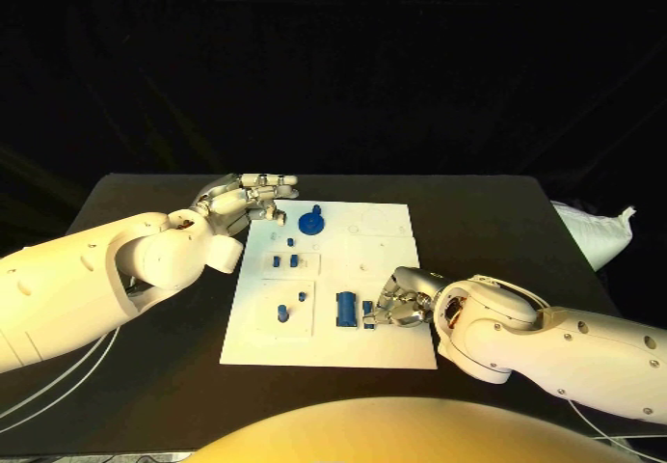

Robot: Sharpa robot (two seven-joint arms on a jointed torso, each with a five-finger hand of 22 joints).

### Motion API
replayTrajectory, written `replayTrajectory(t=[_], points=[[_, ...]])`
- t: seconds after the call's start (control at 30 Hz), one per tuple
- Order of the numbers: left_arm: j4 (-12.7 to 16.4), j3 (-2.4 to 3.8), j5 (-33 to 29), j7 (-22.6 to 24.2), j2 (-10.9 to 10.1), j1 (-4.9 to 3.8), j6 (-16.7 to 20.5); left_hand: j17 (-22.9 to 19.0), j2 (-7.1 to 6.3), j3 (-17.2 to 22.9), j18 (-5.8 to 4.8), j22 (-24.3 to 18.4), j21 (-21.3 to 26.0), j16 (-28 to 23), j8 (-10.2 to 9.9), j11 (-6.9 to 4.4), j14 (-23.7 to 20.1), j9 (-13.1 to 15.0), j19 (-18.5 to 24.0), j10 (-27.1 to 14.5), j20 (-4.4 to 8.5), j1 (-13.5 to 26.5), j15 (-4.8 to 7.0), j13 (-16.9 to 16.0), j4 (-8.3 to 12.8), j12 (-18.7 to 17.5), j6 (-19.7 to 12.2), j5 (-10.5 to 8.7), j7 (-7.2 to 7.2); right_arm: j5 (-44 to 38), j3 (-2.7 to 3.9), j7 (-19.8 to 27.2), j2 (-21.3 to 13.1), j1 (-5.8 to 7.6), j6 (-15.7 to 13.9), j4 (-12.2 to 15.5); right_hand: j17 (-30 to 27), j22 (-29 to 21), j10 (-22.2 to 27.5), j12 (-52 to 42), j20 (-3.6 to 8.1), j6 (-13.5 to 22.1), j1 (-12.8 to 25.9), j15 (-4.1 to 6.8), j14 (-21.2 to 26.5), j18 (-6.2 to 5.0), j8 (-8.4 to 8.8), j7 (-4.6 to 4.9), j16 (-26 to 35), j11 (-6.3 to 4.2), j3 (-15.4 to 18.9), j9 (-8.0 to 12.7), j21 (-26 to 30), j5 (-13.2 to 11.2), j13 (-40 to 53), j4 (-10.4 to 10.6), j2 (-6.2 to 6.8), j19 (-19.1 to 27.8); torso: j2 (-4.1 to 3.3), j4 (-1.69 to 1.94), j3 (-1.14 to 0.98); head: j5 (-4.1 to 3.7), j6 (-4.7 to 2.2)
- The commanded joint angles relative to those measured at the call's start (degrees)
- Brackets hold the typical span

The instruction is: Assemble the parts on the task board

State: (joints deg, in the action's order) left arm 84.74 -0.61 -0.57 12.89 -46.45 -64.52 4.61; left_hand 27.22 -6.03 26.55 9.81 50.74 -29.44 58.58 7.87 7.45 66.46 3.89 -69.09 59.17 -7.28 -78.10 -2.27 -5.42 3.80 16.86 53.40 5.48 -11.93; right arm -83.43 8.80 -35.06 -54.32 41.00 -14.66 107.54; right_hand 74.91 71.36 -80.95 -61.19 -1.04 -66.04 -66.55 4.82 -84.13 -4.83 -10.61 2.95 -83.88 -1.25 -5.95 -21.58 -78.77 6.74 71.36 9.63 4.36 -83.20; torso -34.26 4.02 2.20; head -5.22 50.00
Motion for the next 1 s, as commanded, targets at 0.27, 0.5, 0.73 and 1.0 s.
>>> replayTrajectory(t=[0.27,0.5,0.73,1.0], points=[[-0.1,0.03,0.3,0.1,0.2,-0.02,-1.3,-0.1,0.14,-0.2,0.6,-0.1,0.2,0.4,0.2,-0.04,0.0,0.0,0.4,-0.5,-0.07,0.3,0.27,0.1,0.0,0.1,-0.5,0.32,-0.08,-1.9,0.01,0.7,0.7,-0.12,1.7,-1.3,6.8,0.2,-0.3,-0.3,-0.07,-0.5,-2.6,0.28,-4.3,1.03,0.4,0.05,-0.4,-0.08,1.0,-0.2,-0.4,-1.3,0.3,-1.1,-1.33,-0.4,0.02,0.12,-0.01,-0.13,0.0],[-0.3,0.02,0.3,0.1,0.3,-0.02,-1.3,-0.1,0.14,-0.2,0.6,-0.1,0.2,0.4,0.2,-0.04,0.0,0.0,0.4,-0.5,-0.07,0.3,0.27,0.1,0.0,0.1,-0.5,0.32,-0.08,-2.3,0.01,0.8,1.3,-0.35,1.1,-1.7,6.7,0.2,-0.3,-0.3,-0.05,-0.6,-3.3,0.31,-4.3,1.01,0.42,0.02,-0.3,-0.12,1.2,-0.2,-0.3,-1.4,0.3,-1.4,-1.64,-0.4,0.07,0.08,0.07,-0.1,0.0],[-0.4,-0.06,0.3,0.2,0.4,-0.01,-1.1,-0.1,0.14,-0.2,0.6,-0.1,0.2,0.4,0.2,-0.04,0.0,0.0,0.4,-0.5,-0.07,0.3,0.27,0.1,0.0,0.1,-0.5,0.32,-0.08,-1.0,0.01,3.9,0.7,-0.38,-3.7,-1.0,6.4,-0.1,0.0,0.3,-0.09,-0.3,-2.6,0.2,-4.2,0.96,0.68,0.23,-0.1,0.07,3.0,-0.1,-0.1,0.9,0.1,-0.7,-1.52,-0.3,0.12,-0.01,0.0,0.07,0.0],[-1.6,-0.58,-0.2,0.8,0.6,0.06,-0.7,-0.1,0.22,-0.3,0.59,-0.1,0.3,0.4,0.3,-0.02,0.0,0.0,0.4,-0.6,-0.09,0.3,0.24,0.1,0.0,0.2,-0.6,0.33,-0.1,9.7,0.12,14.7,-1.4,0.99,-10.5,-1.7,5.1,-2.1,1.6,3.8,-0.24,1.4,-2.1,-0.2,-3.9,0.55,1.73,0.9,0.9,0.6,5.5,0.2,1.2,3.1,-1.9,0.4,-1.05,0.6,1.19,-0.11,0.07,0.06,0.0]])
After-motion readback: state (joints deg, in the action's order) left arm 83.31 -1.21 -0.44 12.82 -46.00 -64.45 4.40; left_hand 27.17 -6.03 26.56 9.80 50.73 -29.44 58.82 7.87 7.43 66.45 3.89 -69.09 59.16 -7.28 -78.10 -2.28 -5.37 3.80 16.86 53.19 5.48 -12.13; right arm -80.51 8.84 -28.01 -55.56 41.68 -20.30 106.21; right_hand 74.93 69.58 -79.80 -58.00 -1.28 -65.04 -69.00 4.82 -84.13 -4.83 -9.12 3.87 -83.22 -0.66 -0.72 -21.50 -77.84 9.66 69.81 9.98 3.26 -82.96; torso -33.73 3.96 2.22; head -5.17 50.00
